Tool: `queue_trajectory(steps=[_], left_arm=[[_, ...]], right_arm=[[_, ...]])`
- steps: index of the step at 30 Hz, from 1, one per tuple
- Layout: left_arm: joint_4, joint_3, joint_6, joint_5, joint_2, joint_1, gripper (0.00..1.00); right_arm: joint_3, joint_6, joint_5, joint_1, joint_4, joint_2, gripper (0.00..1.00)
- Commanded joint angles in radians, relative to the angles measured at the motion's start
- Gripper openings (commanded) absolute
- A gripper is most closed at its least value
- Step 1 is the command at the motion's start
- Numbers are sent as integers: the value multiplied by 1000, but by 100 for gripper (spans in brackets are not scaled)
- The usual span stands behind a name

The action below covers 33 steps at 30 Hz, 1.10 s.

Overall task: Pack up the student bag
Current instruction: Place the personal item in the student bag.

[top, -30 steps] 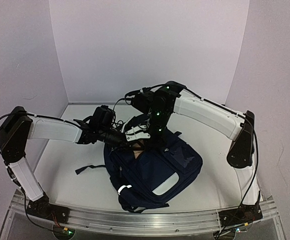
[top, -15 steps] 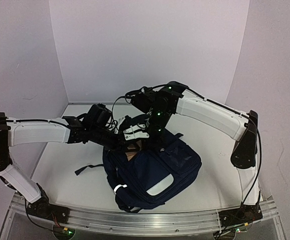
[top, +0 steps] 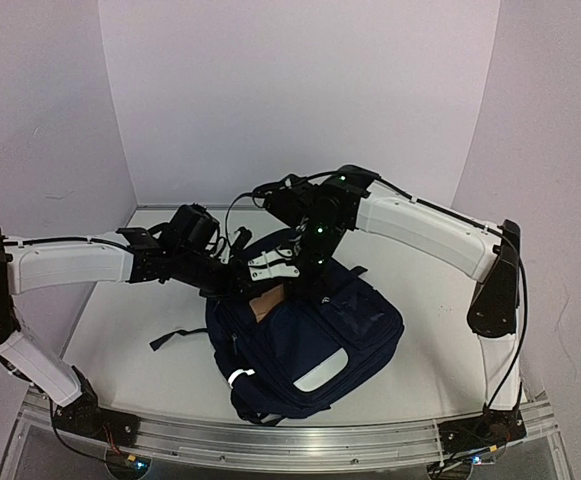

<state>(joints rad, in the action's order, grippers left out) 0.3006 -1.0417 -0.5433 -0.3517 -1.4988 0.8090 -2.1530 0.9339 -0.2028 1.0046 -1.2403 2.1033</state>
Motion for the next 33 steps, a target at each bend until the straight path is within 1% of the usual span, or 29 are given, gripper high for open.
queue_trajectory(steps=[1,5,9,12,14,15,16,19,22,29,32,33], left_arm=[[-35,-50,11,-165,-51,9,5],[-79,-54,-12,-266,-120,35,1],[-145,-39,-51,-357,-157,42,0],[-147,-35,-50,-398,-161,42,0],[-116,-44,-33,-407,-160,42,0],[-95,-49,-25,-395,-155,42,0],[-78,-45,-24,-351,-138,39,1],[-97,3,-65,-222,-58,2,8],[-88,30,-79,-108,20,-35,11],[-48,33,-97,33,157,-85,34],[-19,8,-94,92,175,-101,47],[-3,-6,-92,108,171,-107,50]], right_arm=[[-9,-13,-21,10,51,-76,0],[-18,-8,-8,10,61,-69,0],[-12,-10,7,9,71,-69,0],[1,-10,16,4,80,-73,0],[9,-9,24,0,88,-75,0],[11,-6,28,-2,95,-75,0],[12,-6,36,-8,103,-73,0],[-2,-4,41,-34,121,-63,0],[-12,21,30,-75,125,-59,0],[-15,63,35,-142,170,-53,0],[-49,60,62,-148,186,-26,0],[-65,54,67,-153,193,-18,0]])
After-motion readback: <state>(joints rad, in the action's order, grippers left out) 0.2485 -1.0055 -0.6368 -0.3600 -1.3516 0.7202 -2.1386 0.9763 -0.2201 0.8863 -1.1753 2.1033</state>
